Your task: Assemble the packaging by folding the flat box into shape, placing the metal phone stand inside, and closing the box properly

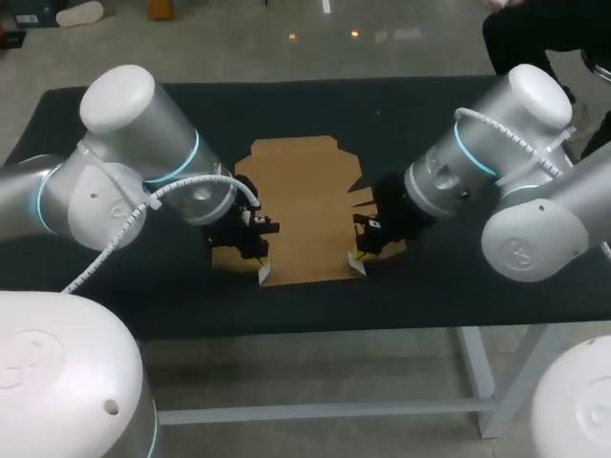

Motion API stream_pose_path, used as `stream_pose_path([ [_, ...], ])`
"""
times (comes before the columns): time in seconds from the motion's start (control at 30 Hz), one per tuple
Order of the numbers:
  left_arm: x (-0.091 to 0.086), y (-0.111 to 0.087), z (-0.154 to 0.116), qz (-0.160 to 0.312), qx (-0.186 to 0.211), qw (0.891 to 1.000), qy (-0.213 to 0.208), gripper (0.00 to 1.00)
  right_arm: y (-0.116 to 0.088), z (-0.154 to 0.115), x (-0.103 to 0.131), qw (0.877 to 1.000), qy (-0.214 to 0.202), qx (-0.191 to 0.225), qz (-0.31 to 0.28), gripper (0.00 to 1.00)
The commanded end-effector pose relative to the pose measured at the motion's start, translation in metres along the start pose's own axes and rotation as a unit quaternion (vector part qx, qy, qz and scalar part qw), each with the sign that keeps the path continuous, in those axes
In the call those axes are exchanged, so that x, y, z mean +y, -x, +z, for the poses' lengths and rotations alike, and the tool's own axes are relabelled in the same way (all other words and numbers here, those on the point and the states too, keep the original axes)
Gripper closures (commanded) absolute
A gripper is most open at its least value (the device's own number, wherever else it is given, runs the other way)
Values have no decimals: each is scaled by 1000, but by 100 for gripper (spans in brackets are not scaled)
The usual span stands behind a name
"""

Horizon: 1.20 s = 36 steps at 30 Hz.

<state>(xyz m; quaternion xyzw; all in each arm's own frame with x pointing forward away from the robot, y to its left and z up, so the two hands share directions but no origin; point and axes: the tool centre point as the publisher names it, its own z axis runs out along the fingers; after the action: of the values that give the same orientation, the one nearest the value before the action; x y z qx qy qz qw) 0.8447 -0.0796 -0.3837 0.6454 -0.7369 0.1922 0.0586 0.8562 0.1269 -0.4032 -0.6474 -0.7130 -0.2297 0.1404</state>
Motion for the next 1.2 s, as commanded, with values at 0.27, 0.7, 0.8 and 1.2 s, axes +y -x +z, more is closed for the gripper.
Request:
stream_pose_path([
  [0.27, 2, 9, -31, -2, 11, 1000, -14, 100, 4, -25, 8, 998, -23, 54, -6, 100],
  [0.7, -4, 15, -53, -7, 24, 999, -29, 100, 13, -48, 12, 996, -5, 87, 3, 100],
  [0.8, -6, 17, -59, -7, 30, 999, -30, 100, 15, -54, 13, 995, -4, 96, 3, 100],
  [1.2, -17, 29, -80, 0, 65, 998, -19, 100, 26, -79, 28, 993, -12, 118, 3, 100],
])
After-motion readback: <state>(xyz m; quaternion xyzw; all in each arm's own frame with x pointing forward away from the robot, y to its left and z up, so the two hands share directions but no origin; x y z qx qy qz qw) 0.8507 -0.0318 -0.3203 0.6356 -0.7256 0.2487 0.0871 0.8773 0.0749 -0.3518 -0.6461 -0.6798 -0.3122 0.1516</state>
